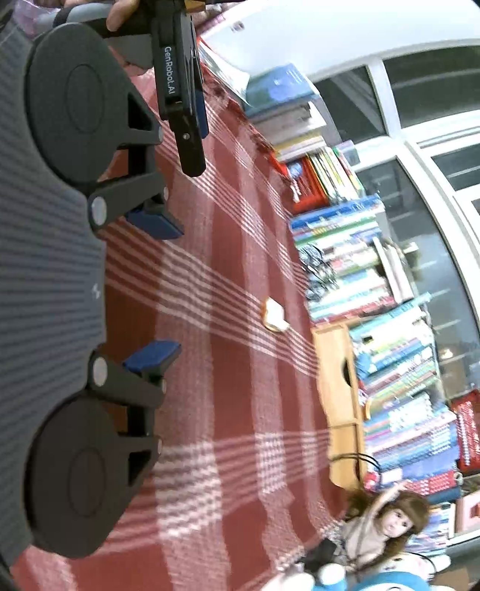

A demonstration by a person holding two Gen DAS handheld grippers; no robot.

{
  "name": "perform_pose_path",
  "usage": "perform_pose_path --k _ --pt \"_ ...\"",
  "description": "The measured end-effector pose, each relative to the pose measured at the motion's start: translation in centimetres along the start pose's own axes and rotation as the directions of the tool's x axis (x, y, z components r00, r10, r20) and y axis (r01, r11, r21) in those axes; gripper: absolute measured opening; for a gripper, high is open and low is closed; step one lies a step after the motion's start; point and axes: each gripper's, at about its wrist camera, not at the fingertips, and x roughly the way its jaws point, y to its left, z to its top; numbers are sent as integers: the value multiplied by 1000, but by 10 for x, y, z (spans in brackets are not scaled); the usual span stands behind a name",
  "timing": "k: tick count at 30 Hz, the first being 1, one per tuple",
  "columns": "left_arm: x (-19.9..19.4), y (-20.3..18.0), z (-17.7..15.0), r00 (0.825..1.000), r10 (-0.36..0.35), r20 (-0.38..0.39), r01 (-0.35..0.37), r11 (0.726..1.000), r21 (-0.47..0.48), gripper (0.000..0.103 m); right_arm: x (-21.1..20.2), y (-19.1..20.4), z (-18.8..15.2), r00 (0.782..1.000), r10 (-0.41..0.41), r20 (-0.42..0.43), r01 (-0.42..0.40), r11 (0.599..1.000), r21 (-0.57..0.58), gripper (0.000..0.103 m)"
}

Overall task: Collect trash
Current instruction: 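Move both open tools back over the bread crust on the table, then grasp the white paper scrap with the left tool while the right tool grasps the bread crust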

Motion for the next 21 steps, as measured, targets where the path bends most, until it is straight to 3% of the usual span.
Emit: perform_pose_path --k 6,12,17,21 --pt "61 -9 51 1000 -21 10 21 999 -25 81 31 -16 36 997 -75 33 75 997 -25 62" --pt "143 -19 89 997 -32 -74 28 998 -54 84 65 -17 39 994 -105 5 105 991 -86 62" --pt "210 -27 99 992 -15 -129 6 998 -65 84 87 -15 33 994 -108 -22 104 986 -134 67" --pt "254 -27 98 978 52 -204 -68 995 -69 84 99 -20 35 994 -105 -34 100 987 -130 68"
